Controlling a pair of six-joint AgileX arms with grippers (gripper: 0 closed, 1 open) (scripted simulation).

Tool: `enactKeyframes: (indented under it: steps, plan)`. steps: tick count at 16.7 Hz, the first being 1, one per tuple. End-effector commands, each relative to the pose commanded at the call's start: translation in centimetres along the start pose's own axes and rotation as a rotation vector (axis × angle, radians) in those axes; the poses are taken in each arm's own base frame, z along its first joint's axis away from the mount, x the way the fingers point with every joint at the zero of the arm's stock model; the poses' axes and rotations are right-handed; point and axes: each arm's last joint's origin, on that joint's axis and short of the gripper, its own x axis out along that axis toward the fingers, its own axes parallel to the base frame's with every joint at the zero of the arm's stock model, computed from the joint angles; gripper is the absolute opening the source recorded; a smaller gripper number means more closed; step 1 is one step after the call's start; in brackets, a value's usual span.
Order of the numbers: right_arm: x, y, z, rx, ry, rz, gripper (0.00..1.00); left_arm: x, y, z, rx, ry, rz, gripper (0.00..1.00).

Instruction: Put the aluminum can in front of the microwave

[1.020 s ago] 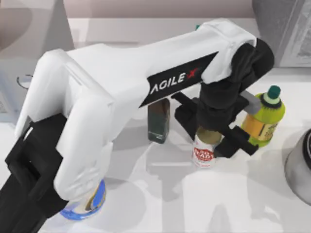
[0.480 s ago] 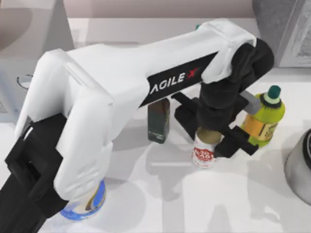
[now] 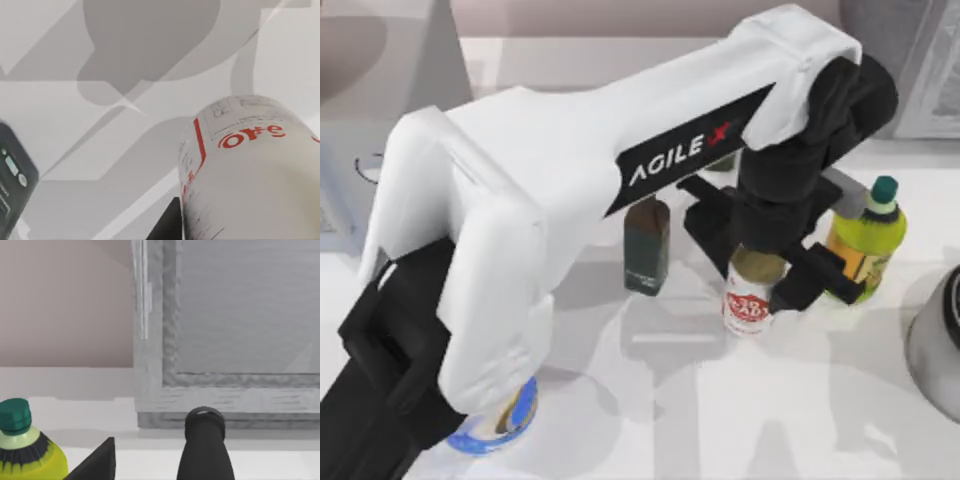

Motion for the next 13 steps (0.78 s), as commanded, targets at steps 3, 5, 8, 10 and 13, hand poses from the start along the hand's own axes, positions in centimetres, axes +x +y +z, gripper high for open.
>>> enactKeyframes:
  steps: [3, 5, 8, 10, 13]
  plan:
    - [0.0, 0.0, 0.0, 0.0, 0.0, 0.0, 1.0, -1.3, 0.3, -0.1, 0.01, -0.007, 0.021, 0.0]
    - [0.0, 0.0, 0.0, 0.0, 0.0, 0.0, 1.0, -1.4, 0.3, -0.1, 0.01, -0.006, 0.023, 0.0]
    - [0.0, 0.0, 0.0, 0.0, 0.0, 0.0, 1.0, -1.2, 0.2, -0.1, 0.014, -0.004, 0.023, 0.0]
    - [0.0, 0.0, 0.0, 0.0, 0.0, 0.0, 1.0, -2.2, 0.1, -0.5, 0.015, -0.023, 0.016, 0.0]
    - [0.0, 0.0, 0.0, 0.0, 0.0, 0.0, 1.0, -5.7, 0.6, -2.1, -0.002, -0.084, -0.008, 0.0]
